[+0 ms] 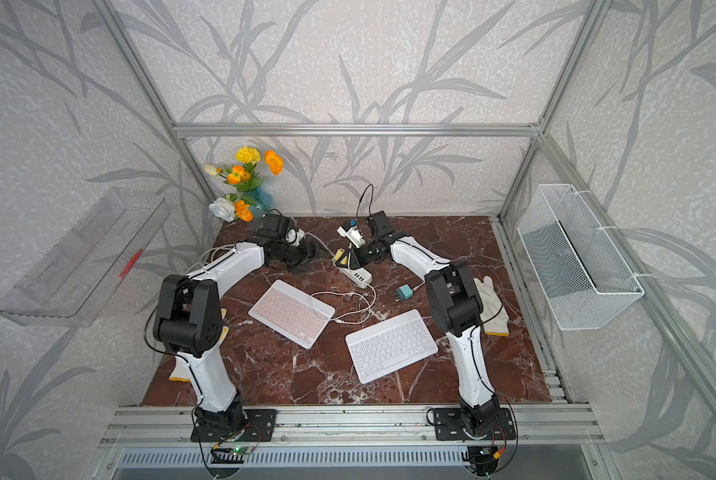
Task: Unplug the wireless keyboard
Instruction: Place the plug at the center of the board.
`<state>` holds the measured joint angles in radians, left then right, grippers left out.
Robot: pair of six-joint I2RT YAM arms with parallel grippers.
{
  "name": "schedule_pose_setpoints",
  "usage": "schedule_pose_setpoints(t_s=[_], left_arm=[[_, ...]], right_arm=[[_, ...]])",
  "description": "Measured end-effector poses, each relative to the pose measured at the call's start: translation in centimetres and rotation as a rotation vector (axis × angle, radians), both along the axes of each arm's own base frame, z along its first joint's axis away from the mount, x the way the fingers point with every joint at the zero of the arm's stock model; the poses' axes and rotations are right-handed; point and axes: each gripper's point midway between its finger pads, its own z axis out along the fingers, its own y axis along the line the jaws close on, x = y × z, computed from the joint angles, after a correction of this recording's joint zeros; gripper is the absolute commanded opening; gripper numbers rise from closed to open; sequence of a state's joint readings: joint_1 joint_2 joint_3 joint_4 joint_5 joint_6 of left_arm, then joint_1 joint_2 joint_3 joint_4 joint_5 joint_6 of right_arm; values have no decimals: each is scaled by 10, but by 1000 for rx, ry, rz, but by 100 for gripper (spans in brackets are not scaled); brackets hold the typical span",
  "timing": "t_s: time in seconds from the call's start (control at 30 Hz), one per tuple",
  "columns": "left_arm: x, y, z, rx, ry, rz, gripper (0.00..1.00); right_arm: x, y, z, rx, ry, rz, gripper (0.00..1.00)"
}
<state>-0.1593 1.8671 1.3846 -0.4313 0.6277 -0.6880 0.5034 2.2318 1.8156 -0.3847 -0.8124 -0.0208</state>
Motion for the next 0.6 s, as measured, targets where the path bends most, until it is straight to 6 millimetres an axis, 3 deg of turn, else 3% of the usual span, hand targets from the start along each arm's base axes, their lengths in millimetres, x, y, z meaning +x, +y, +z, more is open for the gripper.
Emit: schedule_pose_setpoints(t_s=[0.2,0.4,0.53,0.6], left_arm=[[-11,27,-14,28,34,66,85],[-14,36,-18,29,38,89,84],[-14,36,-20,29,42,95,84],[-13,36,-19,27,38,98,84]], right_arm=[[-23,32,-37,-46,76,44,16],[-31,43,-78,-118,170,-14,18],[-23,49,-89,-139,190,-95,29],[-19,50,-92,-147,196,-130,42]])
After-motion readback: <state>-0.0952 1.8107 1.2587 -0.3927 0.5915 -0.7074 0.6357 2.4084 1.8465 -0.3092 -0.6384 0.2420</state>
